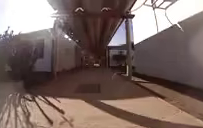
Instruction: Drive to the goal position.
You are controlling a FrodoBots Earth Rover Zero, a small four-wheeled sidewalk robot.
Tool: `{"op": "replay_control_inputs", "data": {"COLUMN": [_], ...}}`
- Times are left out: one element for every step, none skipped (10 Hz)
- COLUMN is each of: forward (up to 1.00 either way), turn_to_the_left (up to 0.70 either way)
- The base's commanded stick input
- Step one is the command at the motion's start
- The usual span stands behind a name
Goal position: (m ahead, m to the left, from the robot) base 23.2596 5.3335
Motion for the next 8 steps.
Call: {"op": "replay_control_inputs", "data": {"forward": [0.50, 0.50, 0.50, 0.50, 0.50, 0.50, 0.50, 0.50], "turn_to_the_left": [0.00, 0.00, 0.00, 0.00, 0.00, 0.00, 0.00, 0.00]}}
